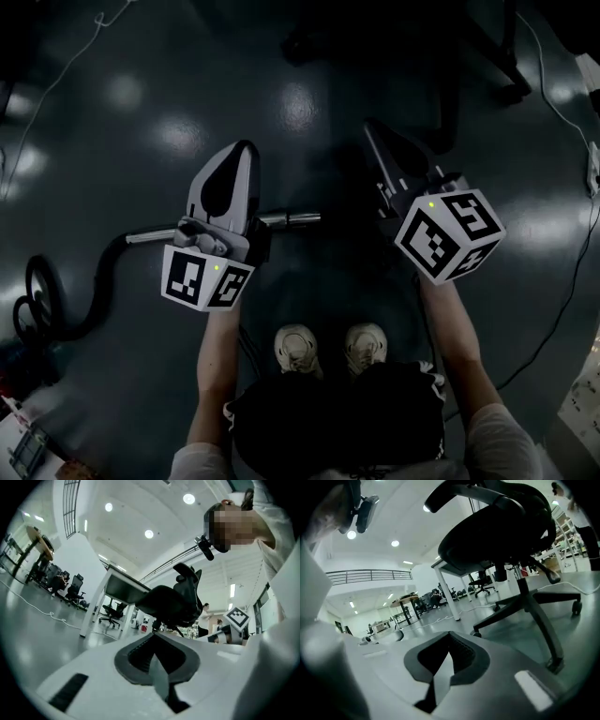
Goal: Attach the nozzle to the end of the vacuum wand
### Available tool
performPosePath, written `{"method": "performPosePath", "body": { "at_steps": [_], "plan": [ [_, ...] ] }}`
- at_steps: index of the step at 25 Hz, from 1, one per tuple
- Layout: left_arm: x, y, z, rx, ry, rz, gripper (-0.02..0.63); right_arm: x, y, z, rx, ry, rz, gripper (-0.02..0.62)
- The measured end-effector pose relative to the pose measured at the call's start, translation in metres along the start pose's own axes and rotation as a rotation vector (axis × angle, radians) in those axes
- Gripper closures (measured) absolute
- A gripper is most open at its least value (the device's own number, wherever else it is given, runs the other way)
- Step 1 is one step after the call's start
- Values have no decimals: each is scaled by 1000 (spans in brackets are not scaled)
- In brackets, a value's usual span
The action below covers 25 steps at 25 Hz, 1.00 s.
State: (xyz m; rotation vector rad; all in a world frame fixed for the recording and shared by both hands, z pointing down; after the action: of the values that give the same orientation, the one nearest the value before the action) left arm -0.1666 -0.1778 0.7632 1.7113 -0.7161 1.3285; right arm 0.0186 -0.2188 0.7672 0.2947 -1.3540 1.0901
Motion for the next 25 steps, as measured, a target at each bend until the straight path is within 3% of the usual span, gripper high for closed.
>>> {"method": "performPosePath", "body": {
  "at_steps": [2,5,11,14,16,18,20,23,25],
  "plan": [
    [-52,-10,9,-31,-25,-1,603,-44,19,-18,40,19,-41,588],
    [-173,-36,22,-76,-40,-3,603,-144,77,-56,96,20,-100,588],
    [-470,-130,22,-191,-62,-60,603,-400,225,-154,99,19,-128,588],
    [-605,-195,15,-196,-23,-15,602,-529,285,-212,112,-18,-117,588],
    [-673,-230,9,-182,-12,2,601,-596,319,-245,87,-53,-95,588],
    [-716,-254,5,-156,-24,28,602,-643,342,-268,28,-109,-87,588],
    [-738,-272,-2,-138,-45,49,603,-666,359,-286,-42,-160,-71,588],
    [-760,-284,-9,-145,-80,81,603,-675,379,-301,-108,-185,-55,588],
    [-768,-292,-16,-155,-82,125,603,-668,392,-308,-98,-179,-93,588]
  ]
}}
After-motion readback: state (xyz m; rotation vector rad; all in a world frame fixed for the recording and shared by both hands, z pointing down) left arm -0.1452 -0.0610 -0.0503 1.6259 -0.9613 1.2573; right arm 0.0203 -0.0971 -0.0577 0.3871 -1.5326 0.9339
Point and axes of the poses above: the fingertips, and each gripper's own axes: z forward along the fingers, y to its left, x out of its underside, the point moved 4 cm from there along -z, backward along the fingers, and after that the axes turned 2 degrees about y, right-handed, at the moved point
